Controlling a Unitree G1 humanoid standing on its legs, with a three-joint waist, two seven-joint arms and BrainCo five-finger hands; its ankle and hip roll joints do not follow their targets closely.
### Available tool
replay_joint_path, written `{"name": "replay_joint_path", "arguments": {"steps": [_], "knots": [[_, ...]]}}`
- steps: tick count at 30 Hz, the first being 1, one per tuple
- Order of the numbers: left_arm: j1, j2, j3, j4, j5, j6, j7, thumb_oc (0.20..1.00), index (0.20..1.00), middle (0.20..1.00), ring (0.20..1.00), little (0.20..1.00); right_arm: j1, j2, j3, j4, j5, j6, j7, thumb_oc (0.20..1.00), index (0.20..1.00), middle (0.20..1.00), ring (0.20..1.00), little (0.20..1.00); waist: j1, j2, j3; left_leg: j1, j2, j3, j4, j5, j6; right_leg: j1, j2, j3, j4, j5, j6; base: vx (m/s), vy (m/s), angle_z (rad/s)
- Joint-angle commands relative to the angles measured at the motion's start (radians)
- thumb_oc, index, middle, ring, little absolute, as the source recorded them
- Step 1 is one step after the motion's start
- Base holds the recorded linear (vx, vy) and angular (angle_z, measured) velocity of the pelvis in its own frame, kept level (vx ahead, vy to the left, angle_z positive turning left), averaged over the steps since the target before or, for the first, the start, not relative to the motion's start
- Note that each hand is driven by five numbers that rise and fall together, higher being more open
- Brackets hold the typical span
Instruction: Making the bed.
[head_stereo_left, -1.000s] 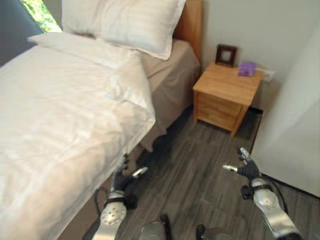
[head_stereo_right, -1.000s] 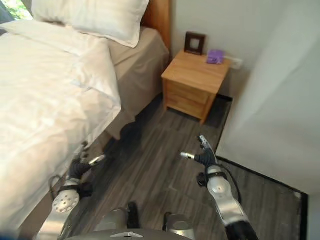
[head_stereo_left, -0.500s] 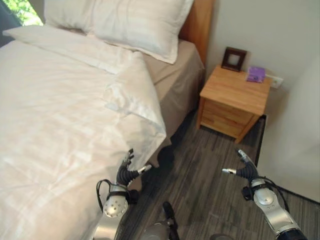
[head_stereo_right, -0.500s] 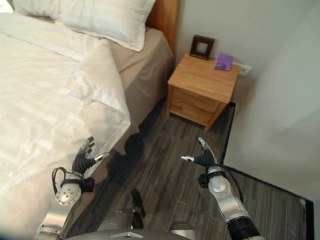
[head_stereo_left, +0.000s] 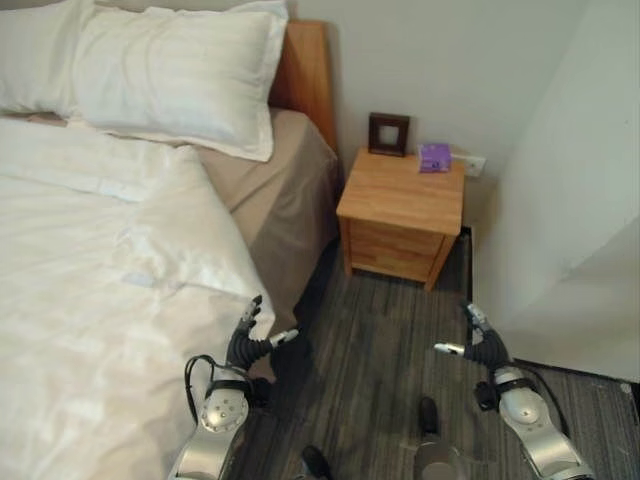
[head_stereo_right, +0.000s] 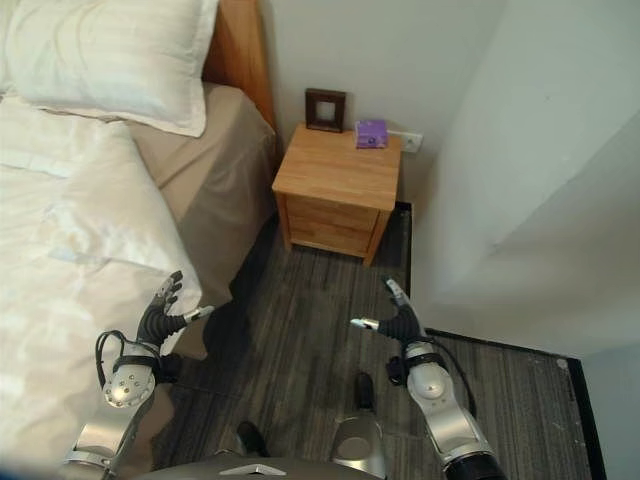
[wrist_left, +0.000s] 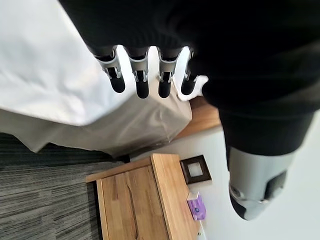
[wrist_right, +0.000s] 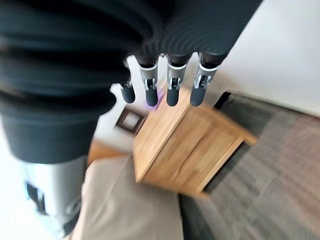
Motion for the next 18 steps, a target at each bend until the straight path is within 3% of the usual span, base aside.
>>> {"name": "replay_joint_path", "arguments": {"steps": [1,3,4,5,6,8,9,10,12,15,17,18], "knots": [[-0.037,0.011,0.026,-0.062,-0.044,-0.078,0.017,1.0,1.0,1.0,1.0,1.0,-0.054,-0.005,-0.03,-0.076,0.057,-0.046,0.0,1.0,1.0,1.0,1.0,1.0,-0.02,-0.015,0.016,0.112,0.204,-0.027,0.011,-0.014,-0.114,-0.085,0.002,0.057,0.041,-0.163,-0.003,0.14,-0.355,-0.31],[-0.015,-0.012,0.021,-0.081,-0.076,-0.086,0.007,1.0,1.0,1.0,1.0,1.0,-0.057,-0.021,-0.023,-0.088,0.06,-0.055,0.005,1.0,1.0,1.0,1.0,1.0,-0.009,0.002,0.02,0.115,0.244,-0.071,0.053,0.084,-0.106,-0.04,0.053,0.063,0.039,-0.187,-0.038,0.18,-0.374,-0.31],[-0.006,-0.019,0.014,-0.089,-0.085,-0.088,0.001,1.0,1.0,1.0,1.0,1.0,-0.059,-0.027,-0.021,-0.089,0.064,-0.056,0.004,1.0,1.0,1.0,1.0,1.0,-0.002,0.001,0.019,0.1,0.248,-0.092,0.093,0.095,-0.094,-0.019,0.067,0.063,0.034,-0.192,-0.055,0.21,-0.367,-0.24],[-0.005,-0.026,0.006,-0.094,-0.094,-0.09,0.003,1.0,1.0,1.0,1.0,1.0,-0.066,-0.035,-0.015,-0.088,0.065,-0.054,0.006,1.0,1.0,1.0,1.0,1.0,0.013,0.0,0.024,0.077,0.225,-0.147,0.154,0.084,-0.073,-0.002,0.074,0.062,0.031,-0.2,-0.069,0.23,-0.367,-0.23],[-0.001,-0.03,-0.004,-0.098,-0.103,-0.093,0.003,1.0,1.0,1.0,1.0,1.0,-0.079,-0.045,-0.006,-0.085,0.063,-0.05,0.005,1.0,1.0,1.0,1.0,1.0,0.032,-0.01,0.033,0.036,0.168,-0.228,0.222,0.043,-0.046,0.019,0.076,0.071,0.027,-0.208,-0.081,0.3,-0.359,-0.16],[0.013,-0.044,-0.013,-0.104,-0.109,-0.097,-0.002,1.0,1.0,1.0,1.0,1.0,-0.095,-0.054,0.01,-0.086,0.054,-0.046,0.011,1.0,1.0,1.0,1.0,1.0,0.072,-0.035,0.046,-0.032,0.039,-0.318,0.301,-0.089,0.001,0.064,0.076,0.096,0.016,-0.228,-0.1,0.29,-0.326,-0.29],[0.017,-0.045,-0.016,-0.107,-0.112,-0.097,-0.004,1.0,1.0,1.0,1.0,1.0,-0.098,-0.057,0.01,-0.086,0.051,-0.043,0.013,1.0,1.0,1.0,1.0,1.0,0.084,-0.039,0.054,-0.058,0.004,-0.311,0.327,-0.124,0.011,0.086,0.08,0.1,0.016,-0.238,-0.104,0.16,-0.197,-0.54],[0.017,-0.044,-0.016,-0.107,-0.112,-0.097,-0.004,1.0,1.0,1.0,1.0,1.0,-0.099,-0.056,0.01,-0.086,0.051,-0.043,0.013,1.0,1.0,1.0,1.0,1.0,0.085,-0.041,0.053,-0.063,0.002,-0.31,0.327,-0.12,0.012,0.082,0.078,0.101,0.015,-0.234,-0.104,0.15,-0.138,-0.36],[0.024,-0.045,-0.015,-0.108,-0.114,-0.093,-0.019,1.0,1.0,1.0,1.0,1.0,-0.094,-0.061,0.006,-0.089,0.045,-0.043,0.018,1.0,1.0,1.0,1.0,1.0,0.103,-0.028,0.058,-0.114,-0.061,-0.218,0.295,-0.146,0.038,0.109,0.085,0.097,0.014,-0.254,-0.11,0.25,-0.108,-0.11],[0.037,-0.049,-0.014,-0.098,-0.095,-0.084,-0.035,1.0,1.0,1.0,1.0,1.0,-0.098,-0.059,0.013,-0.077,0.034,-0.04,0.02,1.0,1.0,1.0,1.0,1.0,0.123,-0.001,0.054,-0.173,-0.124,-0.131,0.212,-0.098,0.059,0.156,0.124,0.089,0.014,-0.286,-0.11,0.29,-0.046,0.13],[0.045,-0.052,-0.01,-0.103,-0.094,-0.083,-0.037,1.0,1.0,1.0,1.0,1.0,-0.098,-0.055,0.011,-0.073,0.028,-0.043,0.013,1.0,1.0,1.0,1.0,1.0,0.131,0.015,0.06,-0.212,-0.102,-0.025,0.163,-0.046,0.043,0.197,0.146,0.076,0.014,-0.315,-0.111,0.3,0.006,0.09],[0.05,-0.054,-0.009,-0.109,-0.092,-0.081,-0.04,1.0,1.0,1.0,1.0,1.0,-0.097,-0.053,0.007,-0.074,0.023,-0.045,0.009,1.0,1.0,1.0,1.0,1.0,0.129,0.015,0.06,-0.203,-0.091,0.015,0.138,-0.057,0.029,0.224,0.137,0.067,0.014,-0.342,-0.105,0.28,0.033,0.03]]}}
